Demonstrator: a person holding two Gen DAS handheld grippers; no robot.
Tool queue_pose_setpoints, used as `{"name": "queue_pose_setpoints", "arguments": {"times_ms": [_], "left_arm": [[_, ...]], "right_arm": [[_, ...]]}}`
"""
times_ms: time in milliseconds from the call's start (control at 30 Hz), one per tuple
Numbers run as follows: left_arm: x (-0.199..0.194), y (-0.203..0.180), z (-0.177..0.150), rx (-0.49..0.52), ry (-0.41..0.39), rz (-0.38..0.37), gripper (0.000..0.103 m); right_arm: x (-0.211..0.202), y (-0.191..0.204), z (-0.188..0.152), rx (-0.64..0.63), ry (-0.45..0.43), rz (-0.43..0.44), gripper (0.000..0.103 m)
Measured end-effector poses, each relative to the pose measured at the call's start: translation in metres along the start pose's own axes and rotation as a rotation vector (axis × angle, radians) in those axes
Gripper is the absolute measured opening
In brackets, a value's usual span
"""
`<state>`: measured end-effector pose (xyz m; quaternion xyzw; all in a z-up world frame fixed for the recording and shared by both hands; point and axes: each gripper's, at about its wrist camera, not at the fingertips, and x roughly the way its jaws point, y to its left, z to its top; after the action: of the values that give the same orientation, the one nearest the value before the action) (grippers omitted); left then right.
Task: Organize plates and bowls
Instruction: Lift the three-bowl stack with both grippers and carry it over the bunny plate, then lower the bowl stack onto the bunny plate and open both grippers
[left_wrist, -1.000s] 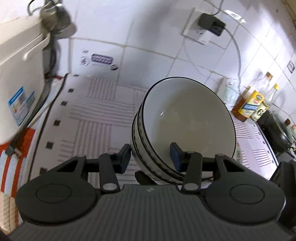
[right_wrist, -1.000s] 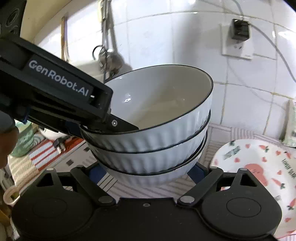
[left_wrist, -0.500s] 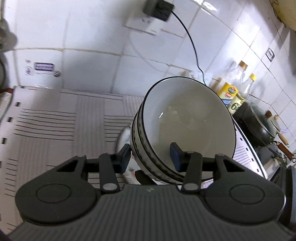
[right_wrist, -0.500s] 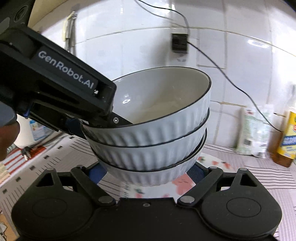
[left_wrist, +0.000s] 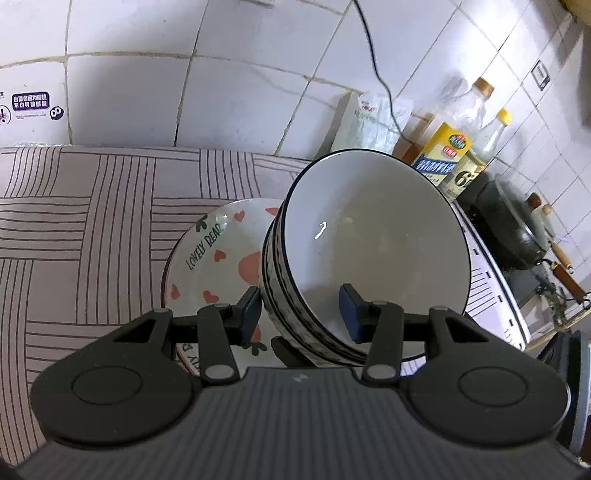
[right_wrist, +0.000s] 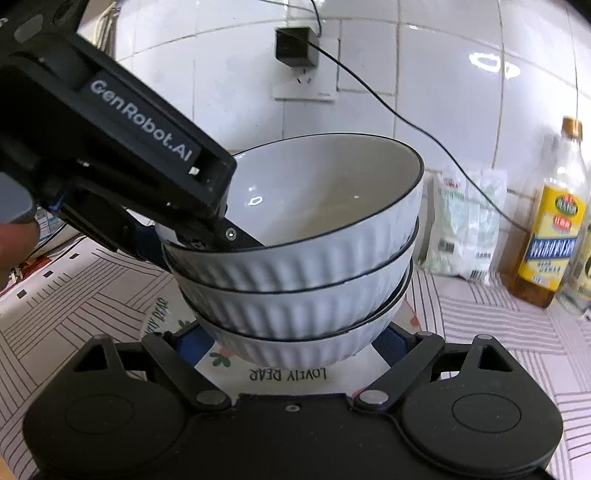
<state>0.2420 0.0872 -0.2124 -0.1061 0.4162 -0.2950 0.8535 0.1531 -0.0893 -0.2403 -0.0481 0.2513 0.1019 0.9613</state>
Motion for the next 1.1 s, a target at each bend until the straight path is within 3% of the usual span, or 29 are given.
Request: {"name": "queue_pose_setpoints", "arguments": {"times_ms": [700, 833, 1100], "left_arm": [[0.017, 0.002, 0.001, -0.029, 0.056, 0.065, 0.044], [0.017, 0.011, 0.005, -0.079, 0.079, 0.041, 0.044], [0.019, 0.010, 0.002, -0.073, 0.057, 0.050, 0.044]], "right_arm": [[0.025, -0.009, -0.011, 0.000, 0.044, 0.050, 0.092], [0.026, -0.006, -0.012, -0.013, 0.044, 0.038, 0.091], [0.026, -0.003, -0.014, -0.034, 0.049, 0.048, 0.090]]}}
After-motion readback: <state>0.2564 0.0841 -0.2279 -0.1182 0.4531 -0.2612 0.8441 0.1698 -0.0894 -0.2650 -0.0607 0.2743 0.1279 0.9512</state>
